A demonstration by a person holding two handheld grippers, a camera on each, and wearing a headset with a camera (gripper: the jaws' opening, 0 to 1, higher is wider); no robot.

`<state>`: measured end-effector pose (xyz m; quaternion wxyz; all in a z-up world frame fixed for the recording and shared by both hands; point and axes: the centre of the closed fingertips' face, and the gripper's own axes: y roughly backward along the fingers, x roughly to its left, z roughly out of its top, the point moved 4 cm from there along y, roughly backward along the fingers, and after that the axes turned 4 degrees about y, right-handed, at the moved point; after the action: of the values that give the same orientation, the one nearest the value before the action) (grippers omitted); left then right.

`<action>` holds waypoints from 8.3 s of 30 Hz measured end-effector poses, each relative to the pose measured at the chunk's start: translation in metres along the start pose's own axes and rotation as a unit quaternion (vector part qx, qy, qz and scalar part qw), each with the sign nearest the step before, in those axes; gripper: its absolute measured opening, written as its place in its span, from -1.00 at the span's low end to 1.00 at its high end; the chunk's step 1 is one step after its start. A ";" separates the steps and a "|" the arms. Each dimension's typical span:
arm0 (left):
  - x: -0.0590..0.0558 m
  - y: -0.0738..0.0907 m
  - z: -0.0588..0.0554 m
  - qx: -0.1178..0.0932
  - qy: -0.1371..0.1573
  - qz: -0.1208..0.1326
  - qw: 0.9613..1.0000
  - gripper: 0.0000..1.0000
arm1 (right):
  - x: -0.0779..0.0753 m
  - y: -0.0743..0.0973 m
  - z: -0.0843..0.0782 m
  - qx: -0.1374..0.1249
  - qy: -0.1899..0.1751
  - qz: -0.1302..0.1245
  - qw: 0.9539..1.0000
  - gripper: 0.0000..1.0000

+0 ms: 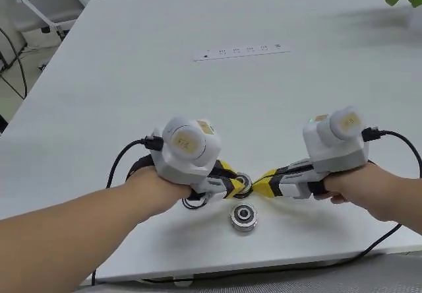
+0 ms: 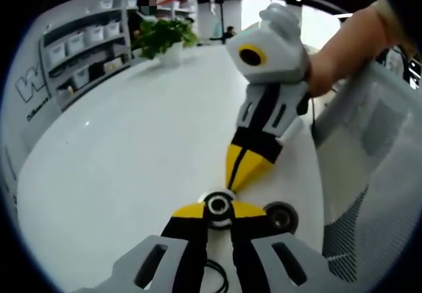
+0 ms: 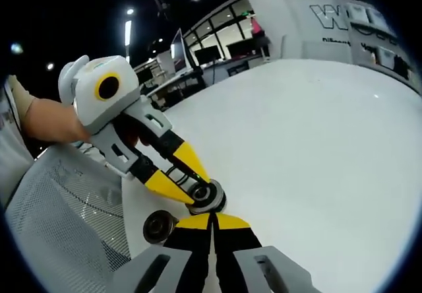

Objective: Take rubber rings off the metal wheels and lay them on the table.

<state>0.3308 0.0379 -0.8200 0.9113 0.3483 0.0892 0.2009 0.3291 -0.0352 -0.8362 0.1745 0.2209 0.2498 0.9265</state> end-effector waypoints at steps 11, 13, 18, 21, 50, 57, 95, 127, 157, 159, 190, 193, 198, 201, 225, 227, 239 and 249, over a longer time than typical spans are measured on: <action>-0.001 -0.001 0.001 0.001 -0.004 0.006 1.000 -0.76 | 0.000 0.003 0.008 -0.037 -0.068 -0.001 0.997 -1.00; -0.002 -0.001 0.001 0.002 -0.006 0.010 1.000 -0.76 | 0.003 0.003 0.009 -0.038 -0.061 -0.002 0.997 -1.00; -0.002 -0.001 0.001 0.008 -0.007 0.013 1.000 -0.76 | 0.008 0.003 0.011 -0.039 -0.058 0.000 0.998 -1.00; -0.002 -0.001 0.001 0.009 -0.009 0.014 1.000 -0.77 | 0.011 0.002 0.012 -0.039 -0.056 0.002 0.998 -1.00; -0.003 -0.001 0.000 0.004 -0.014 0.020 1.000 -0.77 | 0.027 -0.002 0.023 -0.066 -0.051 0.055 0.995 -1.00; -0.003 0.000 0.000 0.000 -0.010 0.022 1.000 -0.77 | 0.020 -0.002 0.020 -0.050 -0.033 0.042 0.997 -1.00; -0.007 0.044 0.000 -0.021 0.006 0.000 1.000 -0.35 | 0.018 0.006 0.026 -0.061 -0.031 0.020 0.997 -1.00; 0.000 0.119 -0.035 -0.046 0.043 0.042 0.997 -0.05 | 0.053 -0.023 0.057 -0.061 -0.014 0.067 0.996 -1.00; 0.001 0.140 -0.058 -0.043 0.073 0.069 0.994 -0.04 | 0.064 -0.065 0.038 -0.018 -0.010 0.079 0.997 -1.00; 0.001 0.140 -0.058 -0.044 0.075 0.070 0.994 -0.04 | 0.063 -0.065 0.037 -0.017 -0.012 0.077 0.997 -1.00; -0.001 0.135 -0.059 -0.037 0.082 0.061 0.994 -0.05 | 0.052 -0.067 0.033 -0.006 -0.026 0.047 0.999 -0.94; -0.002 0.135 -0.058 -0.037 0.082 0.060 0.994 -0.05 | 0.050 -0.066 0.033 -0.006 -0.023 0.044 0.999 -0.93; -0.002 0.134 -0.059 -0.035 0.082 0.057 0.994 -0.06 | 0.052 -0.066 0.033 -0.004 -0.020 0.046 0.999 -0.89; -0.001 0.134 -0.059 -0.034 0.082 0.056 0.995 -0.06 | 0.055 -0.067 0.033 0.000 -0.008 0.047 0.999 -0.84; 0.000 0.130 -0.056 -0.027 0.077 0.049 0.995 -0.07 | 0.056 -0.049 0.045 -0.015 0.039 0.040 0.998 -0.63; 0.001 0.130 -0.054 -0.028 0.076 0.049 0.995 -0.06 | 0.054 -0.044 0.047 -0.021 0.039 0.036 0.998 -0.62; 0.008 0.121 -0.036 -0.036 0.066 0.047 0.996 -0.07 | 0.034 -0.009 0.057 -0.052 0.033 0.006 0.998 -0.55; 0.013 0.104 -0.017 -0.039 0.059 0.040 0.997 -0.07 | 0.020 0.012 0.051 -0.058 0.028 -0.013 0.998 -0.50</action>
<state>0.3056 0.1239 -0.7638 0.9086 0.3033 0.1211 0.2603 0.3346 -0.0165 -0.7839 0.1923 0.1807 0.2036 0.9428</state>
